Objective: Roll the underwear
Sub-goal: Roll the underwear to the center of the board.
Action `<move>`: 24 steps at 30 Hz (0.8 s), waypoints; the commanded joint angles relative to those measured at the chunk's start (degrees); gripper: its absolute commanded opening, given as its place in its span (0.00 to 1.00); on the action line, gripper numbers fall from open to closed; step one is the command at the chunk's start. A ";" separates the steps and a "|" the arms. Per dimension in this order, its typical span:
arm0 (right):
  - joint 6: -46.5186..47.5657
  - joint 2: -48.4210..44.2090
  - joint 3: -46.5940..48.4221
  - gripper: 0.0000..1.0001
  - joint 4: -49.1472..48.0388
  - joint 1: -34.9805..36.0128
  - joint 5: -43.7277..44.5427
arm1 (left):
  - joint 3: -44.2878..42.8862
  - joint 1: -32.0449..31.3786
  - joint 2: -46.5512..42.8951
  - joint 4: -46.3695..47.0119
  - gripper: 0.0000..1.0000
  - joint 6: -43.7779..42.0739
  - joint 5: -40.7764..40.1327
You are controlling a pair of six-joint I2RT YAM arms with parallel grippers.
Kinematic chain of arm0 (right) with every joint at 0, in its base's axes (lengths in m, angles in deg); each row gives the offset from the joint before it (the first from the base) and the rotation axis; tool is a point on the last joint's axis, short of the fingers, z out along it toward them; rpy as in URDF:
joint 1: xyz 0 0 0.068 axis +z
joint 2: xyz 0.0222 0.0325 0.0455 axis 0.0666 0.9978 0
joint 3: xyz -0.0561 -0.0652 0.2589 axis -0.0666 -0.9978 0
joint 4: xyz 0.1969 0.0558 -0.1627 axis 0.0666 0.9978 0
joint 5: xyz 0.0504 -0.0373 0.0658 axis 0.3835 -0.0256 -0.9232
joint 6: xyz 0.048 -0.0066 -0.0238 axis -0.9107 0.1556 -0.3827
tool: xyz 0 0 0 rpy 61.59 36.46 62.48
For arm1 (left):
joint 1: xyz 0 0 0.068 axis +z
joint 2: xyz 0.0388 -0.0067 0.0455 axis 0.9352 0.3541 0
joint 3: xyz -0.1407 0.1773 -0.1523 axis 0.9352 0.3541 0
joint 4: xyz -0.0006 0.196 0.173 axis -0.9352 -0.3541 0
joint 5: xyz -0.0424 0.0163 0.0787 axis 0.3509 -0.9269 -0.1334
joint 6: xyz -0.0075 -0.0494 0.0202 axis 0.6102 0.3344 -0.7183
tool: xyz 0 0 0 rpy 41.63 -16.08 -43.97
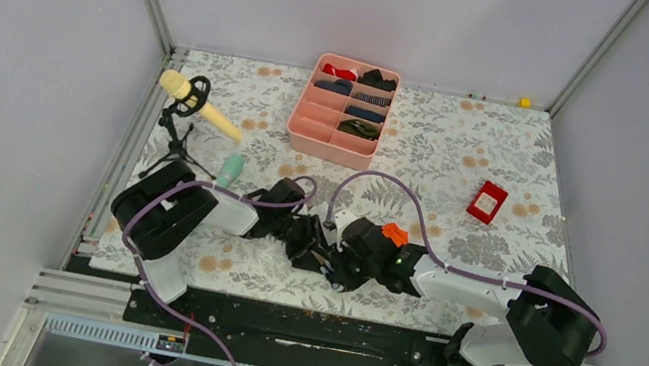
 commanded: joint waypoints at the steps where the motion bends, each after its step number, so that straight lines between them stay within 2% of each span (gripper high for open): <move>1: 0.93 -1.08 -0.57 0.00 -0.71 -0.42 -1.90 | -0.57 -0.15 3.30 2.83 0.36 2.23 -0.13; 3: 0.92 -1.00 -0.51 0.00 -0.37 -0.44 -1.80 | -0.82 -0.22 4.09 3.00 0.18 2.30 -0.21; 5: 0.83 -1.17 -0.13 0.01 0.53 -0.40 -1.43 | -0.92 -0.22 4.66 3.09 0.05 2.31 0.06; 6: 0.70 -1.36 0.20 0.08 1.15 -0.42 -1.17 | -0.74 -0.16 4.73 3.09 0.00 2.38 0.10; 10: -1.59 -3.89 0.79 0.41 3.24 -0.43 0.92 | 0.25 -0.21 3.72 3.06 0.00 3.20 -0.30; 13: -3.30 -7.80 1.51 0.52 6.12 -0.40 2.59 | 1.19 -0.15 2.04 2.15 0.00 3.59 -0.63; 15: -4.42 -10.81 1.61 0.56 8.34 -0.20 4.02 | 1.74 -0.22 0.59 0.85 0.00 3.57 -1.12; 18: -5.33 -14.99 2.02 0.59 12.27 2.28 11.06 | 2.23 -0.25 -1.36 -1.37 0.00 3.70 -1.72; 24: -8.66 -16.68 3.43 0.59 16.41 16.27 30.46 | 0.87 -0.34 -4.69 -8.16 0.00 4.33 -3.00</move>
